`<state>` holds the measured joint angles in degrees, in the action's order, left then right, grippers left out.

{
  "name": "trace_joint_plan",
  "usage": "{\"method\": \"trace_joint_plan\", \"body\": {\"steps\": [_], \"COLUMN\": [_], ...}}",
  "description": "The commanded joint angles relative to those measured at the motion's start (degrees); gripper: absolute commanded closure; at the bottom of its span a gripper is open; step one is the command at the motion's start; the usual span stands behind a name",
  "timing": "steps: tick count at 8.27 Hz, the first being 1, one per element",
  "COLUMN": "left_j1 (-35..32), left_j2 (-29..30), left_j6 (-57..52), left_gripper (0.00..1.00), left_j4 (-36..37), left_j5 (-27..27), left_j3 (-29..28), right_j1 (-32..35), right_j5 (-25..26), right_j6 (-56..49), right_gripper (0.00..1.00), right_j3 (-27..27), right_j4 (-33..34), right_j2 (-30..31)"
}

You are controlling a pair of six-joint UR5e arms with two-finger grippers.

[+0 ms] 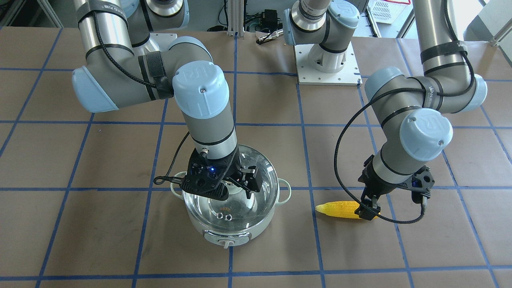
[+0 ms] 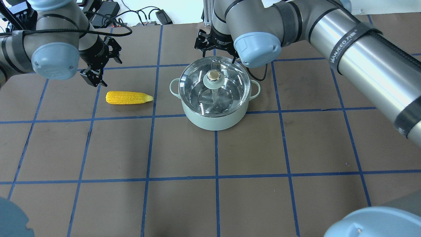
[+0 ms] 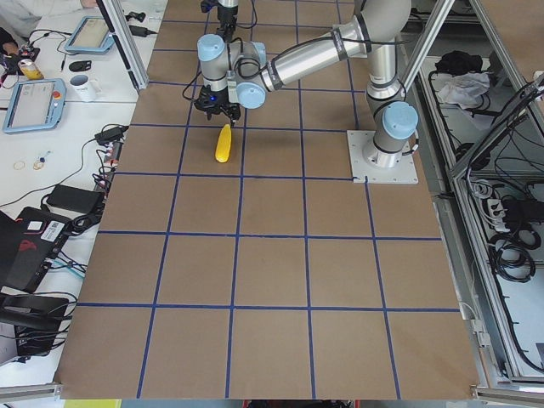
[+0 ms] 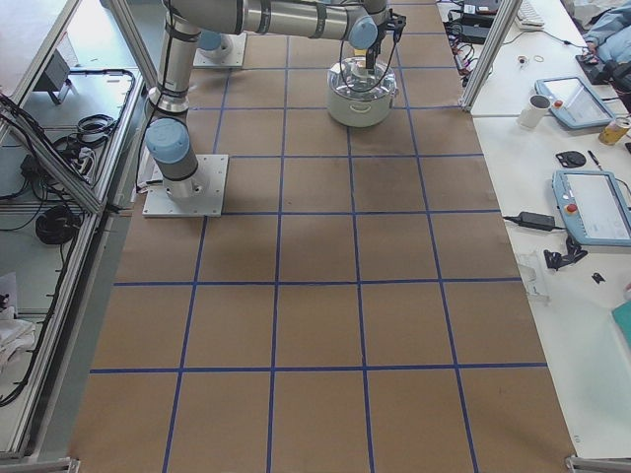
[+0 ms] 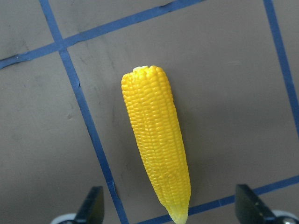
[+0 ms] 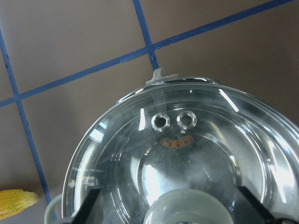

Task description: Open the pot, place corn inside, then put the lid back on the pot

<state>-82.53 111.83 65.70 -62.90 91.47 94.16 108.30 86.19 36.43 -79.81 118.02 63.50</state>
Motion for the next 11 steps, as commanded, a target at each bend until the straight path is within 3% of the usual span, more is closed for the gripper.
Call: {"method": "trace_joint_plan", "body": {"steps": [1,8,9,10,11], "left_j1": [0.1,2.2,2.2,2.2,2.3], "left_j2": [4.0,8.1,8.6,8.8,8.8], "left_j6": [1.8,3.6,3.6,3.6,4.3], "left_gripper": [0.0,0.0,0.0,0.0,0.0], "left_j4": [0.1,0.2,0.2,0.2,0.3], "left_j5": [0.7,0.7,0.6,0.6,0.5], "left_j3": [0.1,0.1,0.1,0.0,-0.1], "right_j1": [0.8,1.8,1.8,1.8,1.8], "right_j5": [0.9,2.0,2.7,2.8,2.8], "right_j6": [2.9,2.9,1.9,-0.1,-0.2], "right_gripper": [0.0,0.05,0.18,0.43,0.52], "right_j3": [-0.3,-0.3,-0.4,-0.3,-0.3], "right_j4": [-0.2,-4.8,-4.9,-4.7,-4.6], "right_j2": [-1.0,0.2,0.2,0.1,0.0]}}
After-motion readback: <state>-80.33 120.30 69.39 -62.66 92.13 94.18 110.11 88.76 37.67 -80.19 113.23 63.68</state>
